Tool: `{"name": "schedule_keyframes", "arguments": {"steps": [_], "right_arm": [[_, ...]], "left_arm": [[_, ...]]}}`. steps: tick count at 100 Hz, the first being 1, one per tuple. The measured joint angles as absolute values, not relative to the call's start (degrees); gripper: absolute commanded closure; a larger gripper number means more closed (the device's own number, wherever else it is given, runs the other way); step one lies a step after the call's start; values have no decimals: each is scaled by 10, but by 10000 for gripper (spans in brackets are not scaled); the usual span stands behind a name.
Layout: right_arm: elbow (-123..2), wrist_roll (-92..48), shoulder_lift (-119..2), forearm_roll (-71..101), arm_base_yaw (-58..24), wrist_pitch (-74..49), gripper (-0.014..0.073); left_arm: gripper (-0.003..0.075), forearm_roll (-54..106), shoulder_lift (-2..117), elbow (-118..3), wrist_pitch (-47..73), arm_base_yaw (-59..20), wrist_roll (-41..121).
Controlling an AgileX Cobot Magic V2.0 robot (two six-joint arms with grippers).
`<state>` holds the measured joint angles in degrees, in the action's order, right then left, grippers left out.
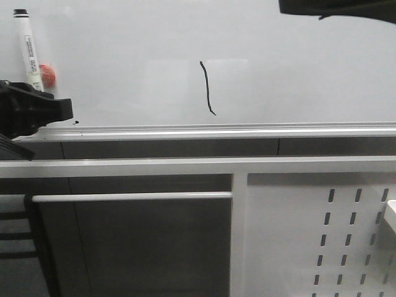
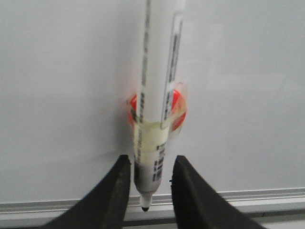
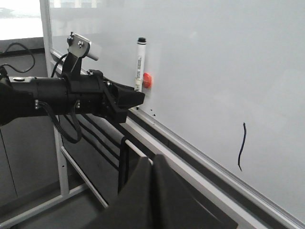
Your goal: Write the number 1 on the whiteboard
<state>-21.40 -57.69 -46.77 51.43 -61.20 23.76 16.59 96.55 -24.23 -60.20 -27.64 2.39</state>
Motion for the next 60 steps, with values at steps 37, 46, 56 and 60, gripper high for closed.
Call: {"name": "schedule_keyframes", "arguments": {"steps": [37, 46, 56, 60], "right_arm": [[-214, -577, -468, 515, -612, 238, 643], [-214, -577, -468, 515, -612, 238, 643], [-214, -577, -468, 515, -612, 238, 643], [-214, -577, -468, 515, -612, 237, 643]], "left_arm": [[404, 172, 966, -231, -625, -276, 24], [404, 157, 966, -213, -644, -276, 24], [405, 142, 966, -186, -649, -276, 22], [405, 136, 966, -173, -649, -276, 18]]}}
